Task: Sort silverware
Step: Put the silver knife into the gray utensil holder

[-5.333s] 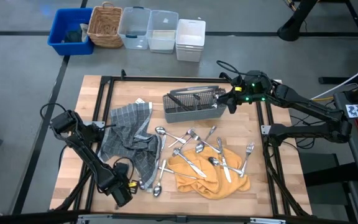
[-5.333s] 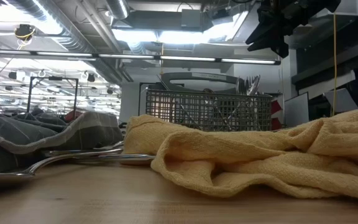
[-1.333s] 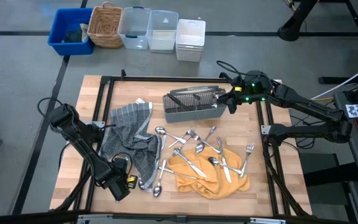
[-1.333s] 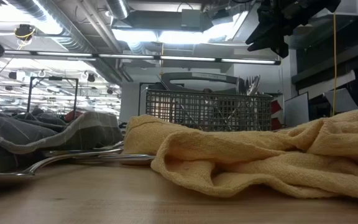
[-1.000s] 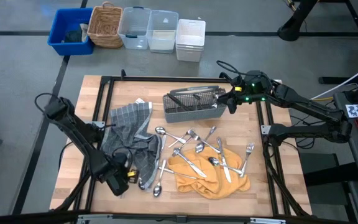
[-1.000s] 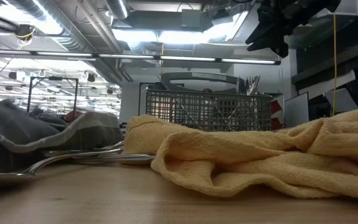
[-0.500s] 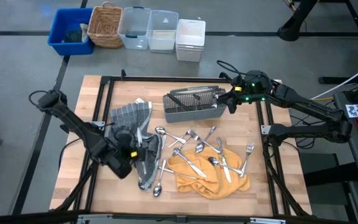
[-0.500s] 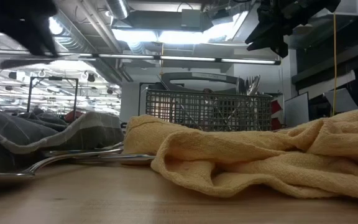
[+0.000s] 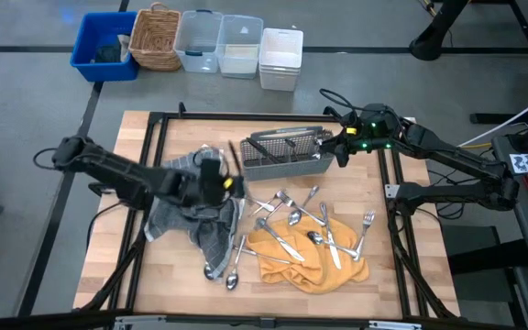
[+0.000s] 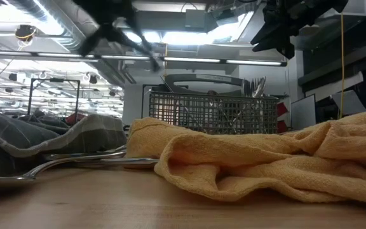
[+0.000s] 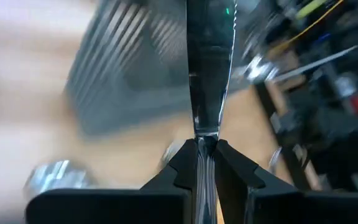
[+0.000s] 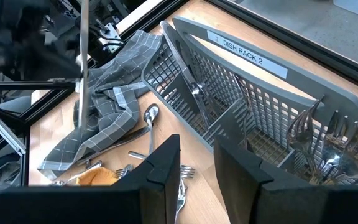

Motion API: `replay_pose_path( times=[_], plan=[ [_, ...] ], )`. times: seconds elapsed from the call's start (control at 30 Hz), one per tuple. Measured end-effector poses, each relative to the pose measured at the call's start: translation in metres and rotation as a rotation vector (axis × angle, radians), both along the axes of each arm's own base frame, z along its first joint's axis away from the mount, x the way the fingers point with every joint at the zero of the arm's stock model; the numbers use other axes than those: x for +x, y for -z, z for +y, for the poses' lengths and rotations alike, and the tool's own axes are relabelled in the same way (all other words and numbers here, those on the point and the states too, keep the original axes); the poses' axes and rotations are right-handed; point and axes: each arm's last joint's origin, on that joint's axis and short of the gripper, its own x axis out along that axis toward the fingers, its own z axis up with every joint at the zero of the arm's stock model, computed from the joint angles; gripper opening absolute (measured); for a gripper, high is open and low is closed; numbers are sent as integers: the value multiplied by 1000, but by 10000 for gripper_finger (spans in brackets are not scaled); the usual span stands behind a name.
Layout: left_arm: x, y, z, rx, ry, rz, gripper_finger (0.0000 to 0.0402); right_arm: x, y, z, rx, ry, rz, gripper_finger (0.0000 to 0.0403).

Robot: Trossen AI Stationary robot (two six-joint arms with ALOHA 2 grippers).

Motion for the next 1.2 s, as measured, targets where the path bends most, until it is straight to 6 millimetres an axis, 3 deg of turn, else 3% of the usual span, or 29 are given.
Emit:
replay_pose_path(
  times=[0.27, 0.47, 0.93, 1.2],
  plan=[
    [19, -31, 63, 311, -56, -77, 29, 0, 0, 0, 0, 0, 0, 101],
    [27, -32, 88, 460, -83, -20, 29, 0, 0, 0, 0, 0, 0, 101],
    [81, 31, 91, 645, 59, 153, 29, 0, 0, 0, 0, 0, 0, 101],
    [96, 67, 83, 739, 166, 325, 29, 0, 0, 0, 0, 0, 0, 101]
  ],
)
